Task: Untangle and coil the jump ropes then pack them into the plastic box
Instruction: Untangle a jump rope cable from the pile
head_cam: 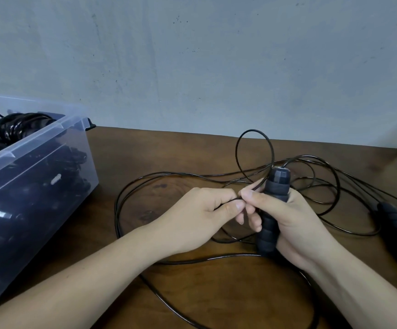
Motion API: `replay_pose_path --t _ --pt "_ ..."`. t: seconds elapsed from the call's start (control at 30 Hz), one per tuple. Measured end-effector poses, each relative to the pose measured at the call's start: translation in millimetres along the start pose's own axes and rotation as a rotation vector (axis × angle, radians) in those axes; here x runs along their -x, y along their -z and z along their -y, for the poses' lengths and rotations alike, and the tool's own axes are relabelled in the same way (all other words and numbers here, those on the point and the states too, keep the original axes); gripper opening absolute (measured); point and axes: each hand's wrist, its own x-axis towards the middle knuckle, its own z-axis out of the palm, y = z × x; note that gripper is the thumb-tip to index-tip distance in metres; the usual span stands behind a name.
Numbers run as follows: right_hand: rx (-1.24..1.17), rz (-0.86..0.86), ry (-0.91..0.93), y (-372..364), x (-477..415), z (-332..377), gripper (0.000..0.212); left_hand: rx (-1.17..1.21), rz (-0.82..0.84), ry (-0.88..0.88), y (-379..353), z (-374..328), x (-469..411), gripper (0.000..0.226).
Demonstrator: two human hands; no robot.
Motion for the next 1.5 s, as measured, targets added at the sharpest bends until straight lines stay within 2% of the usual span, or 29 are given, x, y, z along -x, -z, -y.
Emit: replay_pose_path --t 0.2,0.37,0.5,0.6,0.83,1.0,1.23,1.37,1.43,1.5 --pt "-0.11 -0.165 -0.004 14.0 -8.4 8.4 0.017 -0.038 0.003 0.02 -0.4 -5.6 -0.9 0.03" --pt "-0.2 -0.299 0.026 32.8 -15.7 16.1 0.015 -0.038 -0.01 0.033 4.1 -4.8 0.4 0.034" --pt "-0.206 -0.218 -0.046 26.0 -15.4 7.4 0.026 0.034 -0.012 0.043 5.5 -3.0 1.7 0.039" --pt "-0.08 -0.111 -0.039 15.8 -9.6 4.5 0.035 0.048 -0.005 0.035 5.1 -2.5 2.0 0.038" --pt "0.036 -0.003 0.003 6.9 -0.5 8.2 0.012 0.092 -0.003 0.008 1.8 -0.4 1.1 0.036" --pt "0.001 -0.105 0.008 11.9 -3.4 8.8 0.019 0.032 0.024 -0.003 -0.5 -3.0 0.0 0.035" --pt "-0.229 -0.295 0.028 32.6 -15.7 17.3 0.011 -0.03 0.012 0.037 2.9 -1.1 -0.1 0.036" --pt "-0.217 -0.275 -0.006 30.0 -16.5 14.9 0.013 0.055 0.022 0.068 2.5 2.2 0.4 0.038" --pt "-0.178 -0.21 -0.039 22.3 -13.9 12.1 0.015 0.103 0.023 0.075 1.8 2.6 0.4 0.04" --pt "-0.081 -0.123 -0.055 14.5 -9.1 9.2 0.025 0.14 0.029 0.07 0.3 2.8 0.1 0.04"
